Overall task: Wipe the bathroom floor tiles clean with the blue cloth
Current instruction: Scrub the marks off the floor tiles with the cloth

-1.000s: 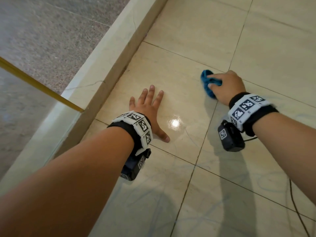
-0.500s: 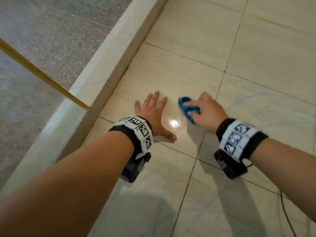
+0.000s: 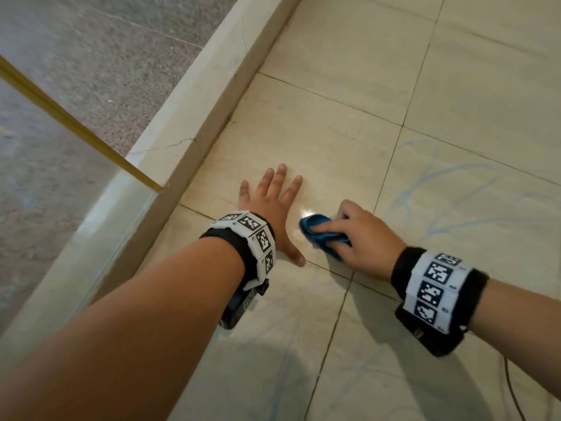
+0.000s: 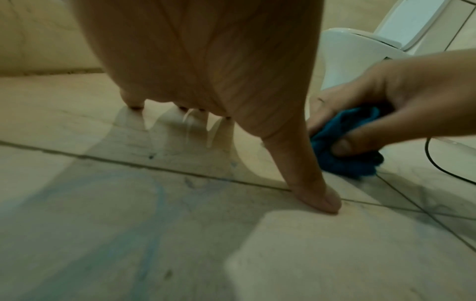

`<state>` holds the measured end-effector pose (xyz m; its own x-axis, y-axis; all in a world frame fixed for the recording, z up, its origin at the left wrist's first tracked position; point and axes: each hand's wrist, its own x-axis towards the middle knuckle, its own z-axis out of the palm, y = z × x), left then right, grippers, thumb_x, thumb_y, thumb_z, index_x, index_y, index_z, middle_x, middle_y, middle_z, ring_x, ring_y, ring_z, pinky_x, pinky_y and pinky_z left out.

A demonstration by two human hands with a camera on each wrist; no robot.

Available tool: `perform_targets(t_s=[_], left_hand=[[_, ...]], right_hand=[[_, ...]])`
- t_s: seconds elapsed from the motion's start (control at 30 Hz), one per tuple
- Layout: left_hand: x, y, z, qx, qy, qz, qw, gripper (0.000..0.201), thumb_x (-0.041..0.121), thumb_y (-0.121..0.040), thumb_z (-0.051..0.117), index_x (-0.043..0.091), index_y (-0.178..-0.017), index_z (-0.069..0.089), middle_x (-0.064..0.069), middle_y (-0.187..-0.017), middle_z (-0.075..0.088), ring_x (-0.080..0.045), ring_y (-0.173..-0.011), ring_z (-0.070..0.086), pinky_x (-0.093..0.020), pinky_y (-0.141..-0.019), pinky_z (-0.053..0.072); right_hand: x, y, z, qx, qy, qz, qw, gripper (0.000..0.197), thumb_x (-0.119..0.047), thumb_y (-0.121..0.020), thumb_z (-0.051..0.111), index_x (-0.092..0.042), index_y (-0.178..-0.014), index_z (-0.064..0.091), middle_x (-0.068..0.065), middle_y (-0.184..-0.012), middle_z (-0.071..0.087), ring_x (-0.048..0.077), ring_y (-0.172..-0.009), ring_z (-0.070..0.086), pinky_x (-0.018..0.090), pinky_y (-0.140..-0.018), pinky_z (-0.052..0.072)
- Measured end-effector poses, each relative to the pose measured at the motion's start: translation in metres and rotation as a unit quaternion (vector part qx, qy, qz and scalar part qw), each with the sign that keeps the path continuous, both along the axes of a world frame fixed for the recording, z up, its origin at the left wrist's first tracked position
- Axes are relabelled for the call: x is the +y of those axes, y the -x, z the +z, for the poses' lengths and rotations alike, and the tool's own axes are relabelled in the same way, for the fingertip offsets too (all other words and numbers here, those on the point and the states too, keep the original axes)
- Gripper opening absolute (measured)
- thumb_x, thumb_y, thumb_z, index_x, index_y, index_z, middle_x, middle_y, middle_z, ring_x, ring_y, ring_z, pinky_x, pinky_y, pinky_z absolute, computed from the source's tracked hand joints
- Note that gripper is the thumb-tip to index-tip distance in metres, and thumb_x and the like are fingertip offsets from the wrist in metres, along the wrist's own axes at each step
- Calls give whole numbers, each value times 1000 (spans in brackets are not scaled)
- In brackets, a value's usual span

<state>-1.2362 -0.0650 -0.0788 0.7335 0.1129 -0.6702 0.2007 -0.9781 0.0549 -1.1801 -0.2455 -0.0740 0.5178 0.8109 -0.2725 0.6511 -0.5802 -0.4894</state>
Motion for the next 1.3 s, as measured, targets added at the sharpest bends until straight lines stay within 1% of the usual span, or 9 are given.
perform_targets(t_s=[0.17, 0.37, 0.5, 0.7, 0.8, 0.87, 1.0, 1.17, 1.3], left_hand=[[1, 2, 0, -9, 12, 4, 1000, 151, 77, -51, 75, 27, -144, -32, -3, -151, -41, -24, -143, -29, -59, -116, -4], [1, 2, 0, -6, 8, 0, 1000, 150, 77, -52, 74, 26, -144, -33, -4, -150, -42, -25, -143, -29, -58, -116, -5], [0, 3, 1, -12, 10, 2, 1000, 150, 77, -52, 74, 27, -145, -32, -4, -151, -40, -25, -143, -28, -59, -116, -4], [0, 3, 0, -13, 6, 0, 1000, 149, 77, -53, 73, 26, -144, -33, -4, -151, -40, -25, -143, -28, -58, -116, -4], [0, 4, 0, -19, 10, 4, 1000, 149, 77, -53, 74, 26, -145, -31, -4, -152, -39, -25, -143, -28, -58, -116, -5], [0, 5, -1, -21, 12, 4, 1000, 149, 77, -52, 73, 27, -145, -31, -3, -152, -39, -25, -144, -27, -58, -116, -4], [0, 4, -2, -17, 4, 2, 1000, 149, 79, -52, 72, 27, -145, -32, -3, -151, -40, -25, -143, -29, -58, -116, -5], [-1, 3, -2, -13, -2, -1, 1000, 149, 80, -53, 71, 26, -144, -33, -4, -151, -40, -26, -143, -29, -58, -116, -4], [0, 4, -2, -16, 1, 4, 1000, 150, 79, -52, 72, 27, -144, -33, -3, -151, -40, -25, -143, -29, -57, -117, -5]], right_hand=[[-8, -53, -2, -27, 9, -202, 979, 34, -18, -91, 57, -21, -124, 61, 1, -94, 36, 15, -83, 41, 19, -70, 26], [-14, 2, 3, 18, 21, -6, 1000, 36, -21, -88, 60, -31, -122, 61, -3, -91, 38, 11, -78, 43, 19, -67, 30], [-19, -32, -1, -2, 15, -161, 987, 32, -21, -89, 60, -26, -121, 62, -4, -88, 36, 13, -79, 43, 20, -65, 29], [-23, 11, 6, 40, 34, -8, 999, 38, -24, -88, 60, -34, -124, 58, -10, -86, 34, 10, -79, 44, 10, -63, 29], [-16, -17, 1, 10, 32, -123, 992, 36, -23, -90, 59, -29, -125, 59, -5, -88, 36, 13, -81, 43, 20, -66, 28], [-14, -16, 0, -14, 30, -165, 986, 37, -23, -91, 58, -26, -128, 57, -2, -93, 36, 14, -82, 43, 21, -70, 29], [-7, 29, 5, 27, 27, 1, 999, 41, -24, -90, 58, -34, -130, 54, -4, -93, 35, 11, -80, 39, 14, -61, 28], [24, 4, 0, -16, 4, -87, 996, 38, -20, -89, 58, -32, -125, 58, -2, -93, 36, 13, -81, 41, 21, -69, 30], [9, 26, 7, 20, 21, 29, 999, 37, -24, -88, 59, -35, -123, 59, -3, -92, 38, 14, -82, 41, 23, -67, 30]])
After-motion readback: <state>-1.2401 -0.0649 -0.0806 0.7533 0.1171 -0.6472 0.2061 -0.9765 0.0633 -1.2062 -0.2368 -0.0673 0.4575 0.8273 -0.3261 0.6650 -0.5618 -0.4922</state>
